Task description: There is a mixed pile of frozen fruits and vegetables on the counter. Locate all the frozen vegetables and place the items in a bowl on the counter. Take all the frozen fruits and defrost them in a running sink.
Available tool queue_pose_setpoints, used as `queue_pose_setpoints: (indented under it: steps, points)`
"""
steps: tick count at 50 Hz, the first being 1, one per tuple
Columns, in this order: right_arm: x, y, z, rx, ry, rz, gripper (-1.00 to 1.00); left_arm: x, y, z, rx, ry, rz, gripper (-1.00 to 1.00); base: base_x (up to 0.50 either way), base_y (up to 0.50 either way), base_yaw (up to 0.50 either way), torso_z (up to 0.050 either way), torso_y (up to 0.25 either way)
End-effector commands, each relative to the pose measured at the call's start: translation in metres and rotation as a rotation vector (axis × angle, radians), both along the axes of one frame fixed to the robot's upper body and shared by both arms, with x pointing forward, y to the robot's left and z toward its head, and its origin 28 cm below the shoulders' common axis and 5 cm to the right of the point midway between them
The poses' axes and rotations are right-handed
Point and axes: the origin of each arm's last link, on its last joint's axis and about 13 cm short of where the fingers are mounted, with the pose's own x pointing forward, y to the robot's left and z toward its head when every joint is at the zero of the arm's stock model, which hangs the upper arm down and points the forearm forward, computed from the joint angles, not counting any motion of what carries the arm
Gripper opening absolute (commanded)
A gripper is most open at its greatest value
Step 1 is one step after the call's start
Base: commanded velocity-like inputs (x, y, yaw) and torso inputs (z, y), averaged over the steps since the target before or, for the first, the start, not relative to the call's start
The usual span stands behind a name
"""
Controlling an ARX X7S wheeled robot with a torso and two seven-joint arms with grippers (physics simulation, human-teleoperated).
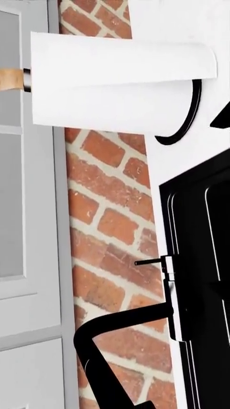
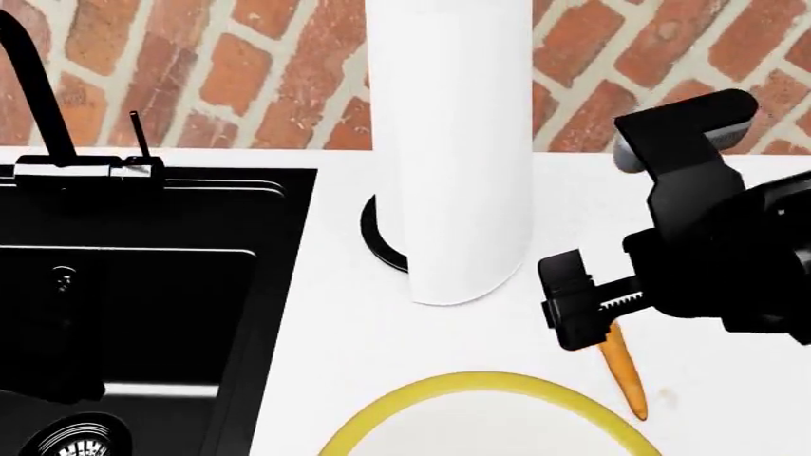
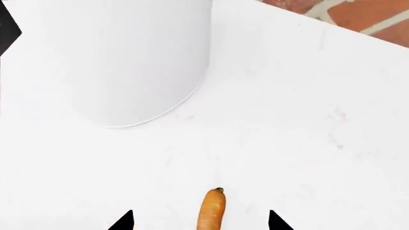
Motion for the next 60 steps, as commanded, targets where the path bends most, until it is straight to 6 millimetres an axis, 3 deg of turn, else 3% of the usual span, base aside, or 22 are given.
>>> queue_pose_setpoints:
  steps: [1, 20, 28, 36, 37, 50, 60]
  points:
    - [0.014, -0.004, -0.019, -0.001, 0.116, -0.040, 1.00, -0.002, 0.000, -0.002, 0.002, 0.004, -0.006, 1.00, 0.00, 0.00, 0.00, 0.000, 0.000]
    - [0.035, -0.003, -0.049, 0.074, 0.193, -0.102, 1.00, -0.002, 0.001, -0.007, 0.009, 0.015, -0.004, 1.00, 0.00, 0.00, 0.00, 0.000, 0.000]
    - [0.033, -0.002, -0.067, 0.074, 0.233, -0.103, 1.00, -0.004, 0.002, -0.009, 0.013, 0.020, -0.008, 1.00, 0.00, 0.00, 0.00, 0.000, 0.000]
    - [0.029, -0.003, -0.071, 0.076, 0.244, -0.100, 1.00, -0.002, 0.000, -0.008, 0.017, 0.018, -0.012, 1.00, 0.00, 0.00, 0.00, 0.000, 0.000]
    - [0.029, -0.003, -0.069, 0.074, 0.233, -0.095, -1.00, -0.002, 0.000, -0.007, 0.017, 0.017, -0.013, 1.00, 0.00, 0.00, 0.00, 0.000, 0.000]
    - [0.022, -0.004, -0.024, 0.088, 0.078, -0.083, -1.00, -0.003, -0.002, -0.005, 0.014, 0.011, -0.022, 1.00, 0.00, 0.00, 0.00, 0.000, 0.000]
    - [-0.022, 0.004, 0.013, 0.091, -0.047, -0.001, -1.00, -0.005, 0.000, -0.004, 0.014, 0.011, -0.025, 1.00, 0.00, 0.00, 0.00, 0.000, 0.000]
